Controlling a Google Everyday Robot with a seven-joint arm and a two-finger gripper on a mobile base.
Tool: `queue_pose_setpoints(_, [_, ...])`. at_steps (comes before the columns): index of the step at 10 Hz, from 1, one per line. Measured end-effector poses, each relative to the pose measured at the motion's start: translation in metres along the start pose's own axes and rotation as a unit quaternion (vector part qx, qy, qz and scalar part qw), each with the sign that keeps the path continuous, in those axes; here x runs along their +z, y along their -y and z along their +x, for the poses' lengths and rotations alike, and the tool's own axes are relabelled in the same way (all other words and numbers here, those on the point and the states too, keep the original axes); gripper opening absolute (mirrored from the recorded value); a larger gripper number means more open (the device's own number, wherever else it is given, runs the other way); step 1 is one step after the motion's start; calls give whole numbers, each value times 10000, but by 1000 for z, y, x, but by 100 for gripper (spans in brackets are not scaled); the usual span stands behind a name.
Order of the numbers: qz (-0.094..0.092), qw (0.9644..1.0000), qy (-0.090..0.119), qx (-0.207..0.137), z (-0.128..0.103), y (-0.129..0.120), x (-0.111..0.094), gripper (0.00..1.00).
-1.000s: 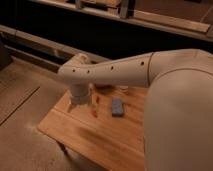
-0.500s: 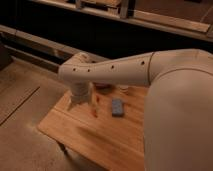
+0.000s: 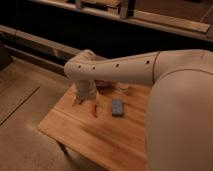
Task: Place the white sponge in the ceramic bowl
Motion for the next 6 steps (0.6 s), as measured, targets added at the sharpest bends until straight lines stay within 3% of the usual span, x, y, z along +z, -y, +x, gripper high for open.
queue_pose_setpoints(4, [71,9993,70,364,-14,43,-7,80])
queue_pose_setpoints(6, [101,9980,7,622,-20,73,-5,80])
